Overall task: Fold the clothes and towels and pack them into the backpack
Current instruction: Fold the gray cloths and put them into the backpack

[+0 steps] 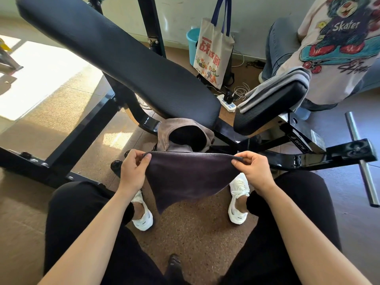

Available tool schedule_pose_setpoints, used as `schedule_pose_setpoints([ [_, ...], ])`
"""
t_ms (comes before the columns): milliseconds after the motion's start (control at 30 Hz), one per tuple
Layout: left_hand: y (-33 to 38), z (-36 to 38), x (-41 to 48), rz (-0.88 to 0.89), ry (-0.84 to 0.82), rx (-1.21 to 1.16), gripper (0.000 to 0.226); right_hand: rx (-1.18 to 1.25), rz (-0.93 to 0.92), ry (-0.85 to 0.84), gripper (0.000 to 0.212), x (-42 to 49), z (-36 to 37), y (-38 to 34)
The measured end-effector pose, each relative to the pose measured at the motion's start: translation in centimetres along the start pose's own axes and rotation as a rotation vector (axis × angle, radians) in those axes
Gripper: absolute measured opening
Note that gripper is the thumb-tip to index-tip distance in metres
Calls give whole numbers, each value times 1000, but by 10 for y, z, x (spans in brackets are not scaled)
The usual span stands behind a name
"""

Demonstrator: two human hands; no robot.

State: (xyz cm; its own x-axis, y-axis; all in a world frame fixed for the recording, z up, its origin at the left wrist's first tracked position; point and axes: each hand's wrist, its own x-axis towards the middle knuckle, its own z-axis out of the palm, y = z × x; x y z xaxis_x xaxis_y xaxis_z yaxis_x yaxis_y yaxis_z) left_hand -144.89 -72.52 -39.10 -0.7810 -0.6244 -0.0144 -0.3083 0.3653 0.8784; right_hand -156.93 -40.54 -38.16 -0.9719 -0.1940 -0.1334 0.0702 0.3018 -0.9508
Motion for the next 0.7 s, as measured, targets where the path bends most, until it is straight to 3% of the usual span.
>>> schedule_pose_setpoints([
  [100,4,3,-2,-50,50,19,14,62,26,37,9,0,3,0],
  [333,10,14,-7,-91,93,-70,12,158,-19,141,25,-7,24,-4],
  [500,12,18,-18,-47,-122,-227,29,108,-136,50,16,-21,42,-17],
  [700,28,41,-44,-23,-362,-316,15,104,-158,-89,17,-35,68,-24],
])
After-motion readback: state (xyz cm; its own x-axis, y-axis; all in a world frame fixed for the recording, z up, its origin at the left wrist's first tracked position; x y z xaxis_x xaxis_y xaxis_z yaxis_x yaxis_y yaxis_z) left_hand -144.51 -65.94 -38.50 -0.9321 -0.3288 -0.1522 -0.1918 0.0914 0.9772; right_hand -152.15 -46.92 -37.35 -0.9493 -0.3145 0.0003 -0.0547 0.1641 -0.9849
